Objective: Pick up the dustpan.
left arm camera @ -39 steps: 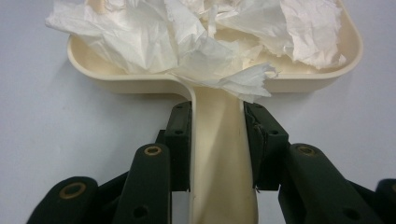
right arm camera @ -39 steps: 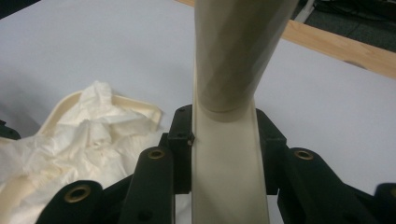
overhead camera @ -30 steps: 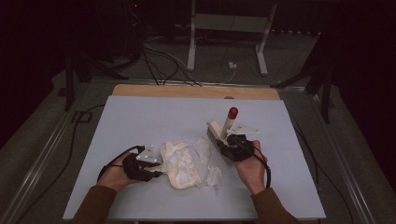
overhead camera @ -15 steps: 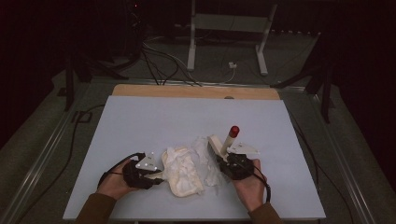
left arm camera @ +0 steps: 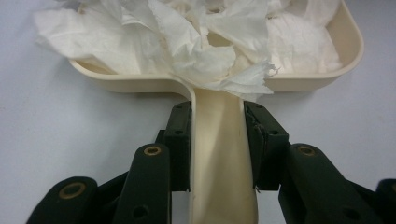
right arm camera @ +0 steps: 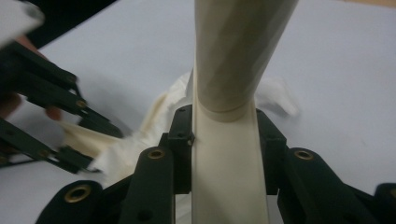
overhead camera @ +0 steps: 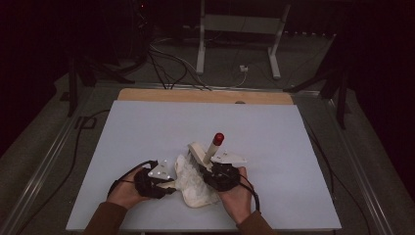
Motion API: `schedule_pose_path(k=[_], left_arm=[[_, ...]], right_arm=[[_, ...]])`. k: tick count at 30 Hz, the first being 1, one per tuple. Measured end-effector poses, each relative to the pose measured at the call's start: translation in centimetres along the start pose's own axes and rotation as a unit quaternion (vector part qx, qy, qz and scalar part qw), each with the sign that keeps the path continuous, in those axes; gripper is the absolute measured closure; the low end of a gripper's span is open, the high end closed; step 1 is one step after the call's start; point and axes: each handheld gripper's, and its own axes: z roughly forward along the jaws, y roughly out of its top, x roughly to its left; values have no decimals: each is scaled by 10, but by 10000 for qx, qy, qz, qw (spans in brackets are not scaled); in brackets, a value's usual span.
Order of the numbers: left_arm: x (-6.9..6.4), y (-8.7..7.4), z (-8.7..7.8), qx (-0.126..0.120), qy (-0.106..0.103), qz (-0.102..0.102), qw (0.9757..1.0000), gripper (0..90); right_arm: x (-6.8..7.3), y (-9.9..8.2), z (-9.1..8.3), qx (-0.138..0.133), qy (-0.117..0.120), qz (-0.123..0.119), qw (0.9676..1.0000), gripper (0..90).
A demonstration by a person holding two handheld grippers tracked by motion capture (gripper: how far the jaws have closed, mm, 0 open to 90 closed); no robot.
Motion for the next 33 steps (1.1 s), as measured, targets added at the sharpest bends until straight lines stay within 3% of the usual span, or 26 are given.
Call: schedule_pose_path(k=[5, 13, 21, 26, 33], left_arm=[[1, -3, -1, 2, 9, -2, 10000, 667], [2, -9, -2, -40, 37, -106, 9999, 667], [2, -11, -4, -64, 66, -157, 9998, 667], [4, -14, -6, -52, 87, -188, 9998, 667], [5, -20, -10, -66, 104, -277, 9995, 667]], right_arm=[[3, 5, -6, -2, 63, -53, 10000, 671], [-9, 8, -21, -89, -75, -73, 9999, 670], [-22, 25, -30, -324, -181, -126, 9992, 670], [-39, 44, -16, -296, -377, -249, 9985, 670], [-59, 54, 27, 219, -601, -338, 9974, 670]])
